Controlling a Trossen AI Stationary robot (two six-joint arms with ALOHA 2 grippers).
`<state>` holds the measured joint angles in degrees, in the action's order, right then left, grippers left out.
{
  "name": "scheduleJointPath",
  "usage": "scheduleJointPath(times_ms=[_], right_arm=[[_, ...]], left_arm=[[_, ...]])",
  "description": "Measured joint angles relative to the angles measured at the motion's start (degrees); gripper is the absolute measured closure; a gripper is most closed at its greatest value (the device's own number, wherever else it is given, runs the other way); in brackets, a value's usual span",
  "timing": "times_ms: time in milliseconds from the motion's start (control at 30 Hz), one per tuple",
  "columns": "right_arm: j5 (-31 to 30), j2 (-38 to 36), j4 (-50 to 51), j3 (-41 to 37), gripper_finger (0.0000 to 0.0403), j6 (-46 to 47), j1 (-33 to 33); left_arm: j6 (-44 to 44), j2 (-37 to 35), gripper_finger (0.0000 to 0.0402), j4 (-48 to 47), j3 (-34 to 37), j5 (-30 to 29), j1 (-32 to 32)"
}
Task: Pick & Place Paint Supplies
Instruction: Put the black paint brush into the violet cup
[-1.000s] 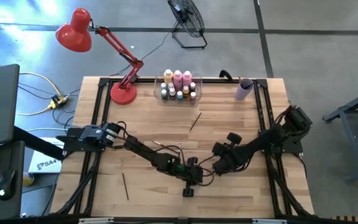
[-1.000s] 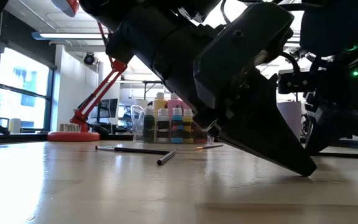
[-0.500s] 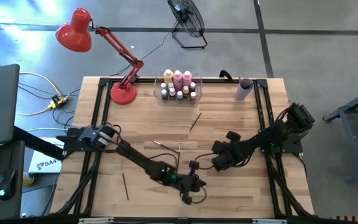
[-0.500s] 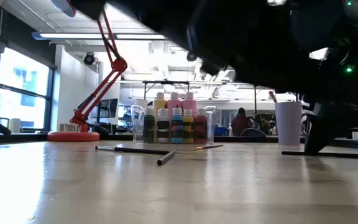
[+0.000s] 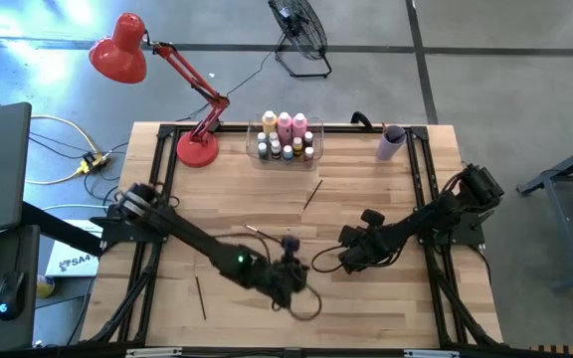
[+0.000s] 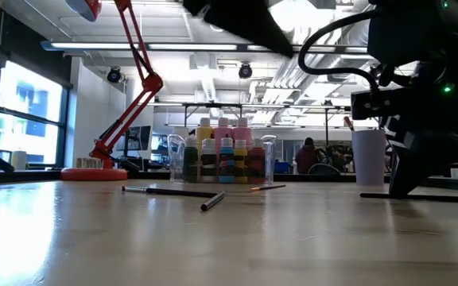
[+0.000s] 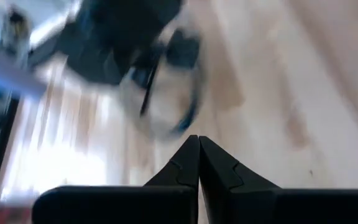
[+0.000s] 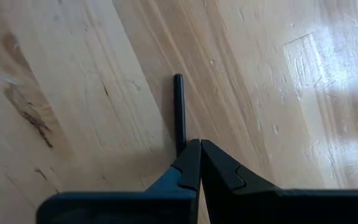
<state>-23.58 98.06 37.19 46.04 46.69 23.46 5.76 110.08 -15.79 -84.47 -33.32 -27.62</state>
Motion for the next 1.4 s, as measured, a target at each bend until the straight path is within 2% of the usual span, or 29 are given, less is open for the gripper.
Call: scheduleJointPath(times_ms=[67,200,500,767,1167,1267,1400], right_arm=[[-0.1,0.0,-0.2,0.0,0.0401,-0.4,0.0],[-0.2,0.0,-0.3,0.0,0.0401,-1.5,0.0],[0.7,-3.3,-0.7,-0.3,0.0401,-2.0,0.0],[0.4,-7.7,-2.4,-0.2,0.0401,-3.8,-0.1],[-0.5,-7.8,-3.7,-0.2,0.0401,-5.0,-0.2],[-0.6,-7.8,-3.8,-0.1,0.0401,-5.0,-0.5],[-1.1,-7.8,-3.8,-0.1,0.0401,-5.2,-1.4]], left_arm=[[-3.1,-1.9,0.0401,-4.0,1.1,0.0,1.1],[-6.3,-3.8,0.0401,-3.5,5.7,1.0,3.4],[-8.8,-8.9,0.0401,7.1,20.0,3.0,8.4],[-8.1,-20.5,0.0401,10.2,30.9,3.0,10.9],[-5.6,-38.5,0.0402,13.2,45.8,5.1,15.4],[-5.6,-41.7,0.0401,16.6,48.4,5.5,15.4],[-5.6,-43.6,0.0401,16.4,49.0,6.0,15.2]])
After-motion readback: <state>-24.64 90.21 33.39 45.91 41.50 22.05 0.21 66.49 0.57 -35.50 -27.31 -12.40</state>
